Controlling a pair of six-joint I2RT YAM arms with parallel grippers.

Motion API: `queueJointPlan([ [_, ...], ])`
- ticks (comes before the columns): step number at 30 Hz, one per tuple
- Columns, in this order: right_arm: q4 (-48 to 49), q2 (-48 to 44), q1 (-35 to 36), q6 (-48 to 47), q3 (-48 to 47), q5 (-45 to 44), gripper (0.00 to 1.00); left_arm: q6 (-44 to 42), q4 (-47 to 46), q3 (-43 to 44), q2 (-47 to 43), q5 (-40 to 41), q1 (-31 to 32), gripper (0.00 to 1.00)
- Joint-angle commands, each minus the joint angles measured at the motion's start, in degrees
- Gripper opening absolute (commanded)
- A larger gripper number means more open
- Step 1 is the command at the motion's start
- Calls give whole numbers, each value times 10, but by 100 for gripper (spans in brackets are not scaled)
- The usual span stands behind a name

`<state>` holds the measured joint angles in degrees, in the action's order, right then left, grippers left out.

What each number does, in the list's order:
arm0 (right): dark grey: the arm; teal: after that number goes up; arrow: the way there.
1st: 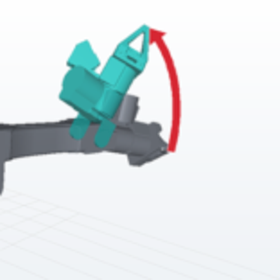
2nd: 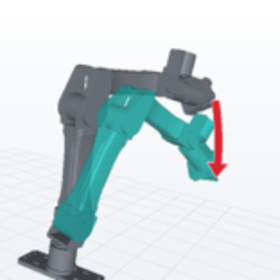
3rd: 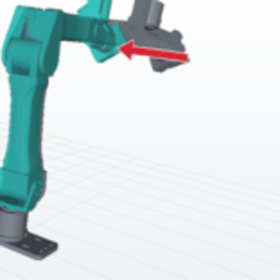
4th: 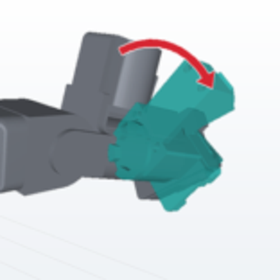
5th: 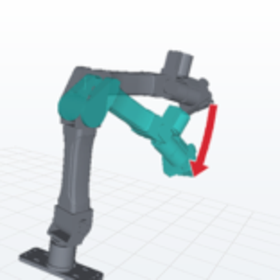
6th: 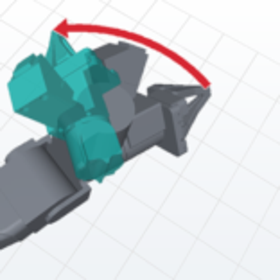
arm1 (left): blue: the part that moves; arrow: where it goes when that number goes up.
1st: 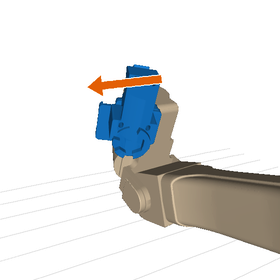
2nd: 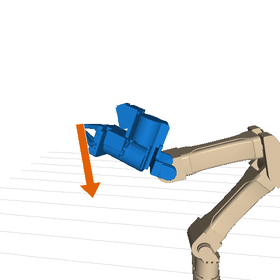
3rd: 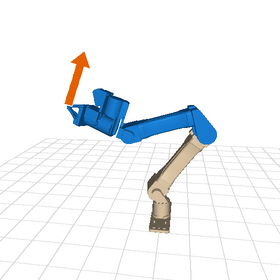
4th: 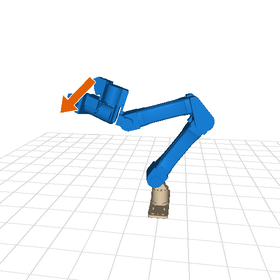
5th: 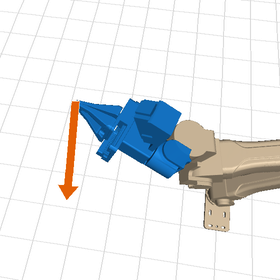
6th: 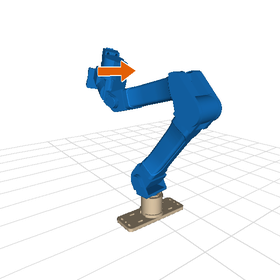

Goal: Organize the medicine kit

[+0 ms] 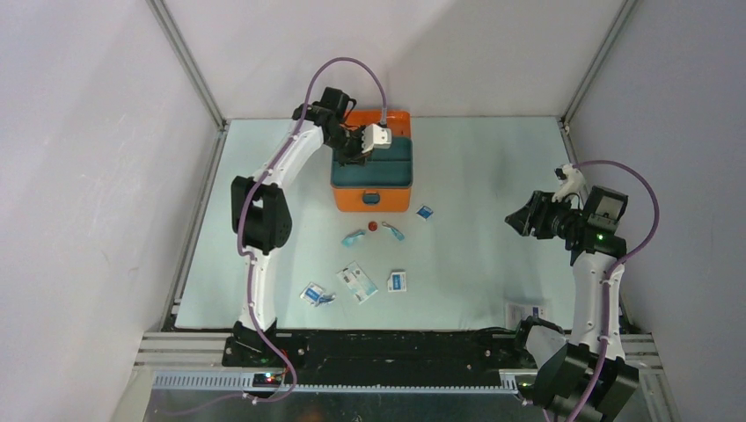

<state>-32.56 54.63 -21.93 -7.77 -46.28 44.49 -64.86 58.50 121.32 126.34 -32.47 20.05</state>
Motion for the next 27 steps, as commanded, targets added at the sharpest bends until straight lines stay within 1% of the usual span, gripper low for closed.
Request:
queueJointPlan([
  [1,17,0,2,-10,1,7,58,14,40,23,35,-25,3,0],
  [3,16,0,2,-11,1,6,58,17,39,31,49,-20,3,1],
  [4,14,-1,2,-11,1,6,59,17,39,37,57,-16,4,6],
  [6,14,-4,2,-12,3,5,58,22,39,42,60,-11,4,10],
  [8,18,-9,2,-13,9,5,59,28,39,43,59,-7,5,12],
  [9,18,-9,2,-13,11,6,59,28,39,42,58,-7,5,10],
  [10,20,-9,2,-13,12,6,59,27,39,41,52,-8,5,3],
  [12,22,-9,2,-12,12,8,59,24,39,38,38,-17,4,0],
  [19,22,-7,2,-13,12,10,59,27,40,45,7,-49,4,0],
  [27,20,-12,2,-16,15,12,59,40,39,68,-9,-48,4,0],
])
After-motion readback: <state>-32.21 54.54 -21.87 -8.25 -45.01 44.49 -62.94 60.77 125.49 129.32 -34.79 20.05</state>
